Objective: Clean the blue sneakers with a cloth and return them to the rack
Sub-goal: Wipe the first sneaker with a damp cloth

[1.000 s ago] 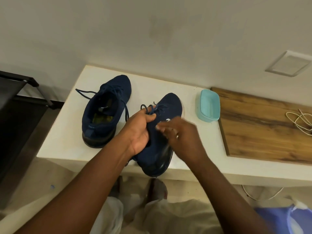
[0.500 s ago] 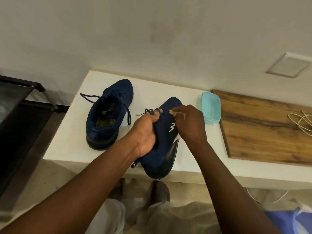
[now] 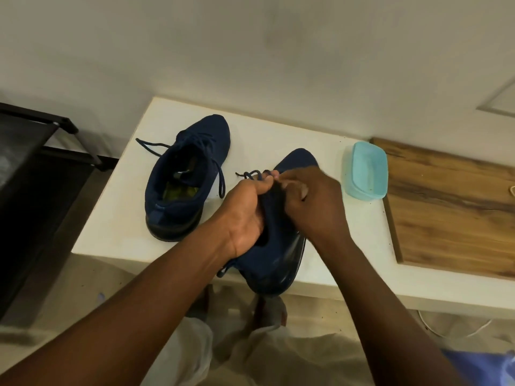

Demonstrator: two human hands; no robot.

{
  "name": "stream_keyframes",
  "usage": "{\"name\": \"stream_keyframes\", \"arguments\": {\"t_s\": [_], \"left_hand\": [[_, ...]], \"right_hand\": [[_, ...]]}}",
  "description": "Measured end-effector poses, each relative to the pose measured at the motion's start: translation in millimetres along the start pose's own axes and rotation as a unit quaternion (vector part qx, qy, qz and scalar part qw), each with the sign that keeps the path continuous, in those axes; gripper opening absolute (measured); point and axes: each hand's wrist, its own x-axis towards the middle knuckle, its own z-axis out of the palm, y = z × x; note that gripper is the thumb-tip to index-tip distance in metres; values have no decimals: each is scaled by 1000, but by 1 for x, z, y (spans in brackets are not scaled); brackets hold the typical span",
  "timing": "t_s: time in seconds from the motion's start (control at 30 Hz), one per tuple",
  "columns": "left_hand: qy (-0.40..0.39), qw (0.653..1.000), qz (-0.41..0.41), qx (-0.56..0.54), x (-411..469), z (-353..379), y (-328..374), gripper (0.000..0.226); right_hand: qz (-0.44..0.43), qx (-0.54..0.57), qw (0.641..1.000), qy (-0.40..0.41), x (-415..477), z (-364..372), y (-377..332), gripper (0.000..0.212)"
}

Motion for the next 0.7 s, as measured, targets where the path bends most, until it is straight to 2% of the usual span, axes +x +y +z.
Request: {"name": "stream_keyframes", "arguments": {"t_s": [0.1,0.17,0.23,0.3,0.4,0.5,0.7], "left_hand": [[21,999,11,21,2,-5,4,25],[17,1000,16,19,1,-3,4,25],[11,999,20,24,1,-1,1,24],[5,999,26,26,0,1,-1,24],[-6,998,32,50,-2,-1,3,17],[-10,997,34,75,-6,-4,9,22],[-41,994,60,86,-7,1,4,18]], "right_hand": [[-50,46,995,-67,-15,-2,-9,22],[-46,20,998,-27,-12,-4,3,24],[-2,-24,999,28,1,-5,20,24],[18,-62,997,33,7,-4,22,27],[-74,-57,995,-46,-4,-1,1,30],[-135,-19,984,-117,-17,-13,-4,30],[-14,-73,997,5,5,-15,23,31]]}}
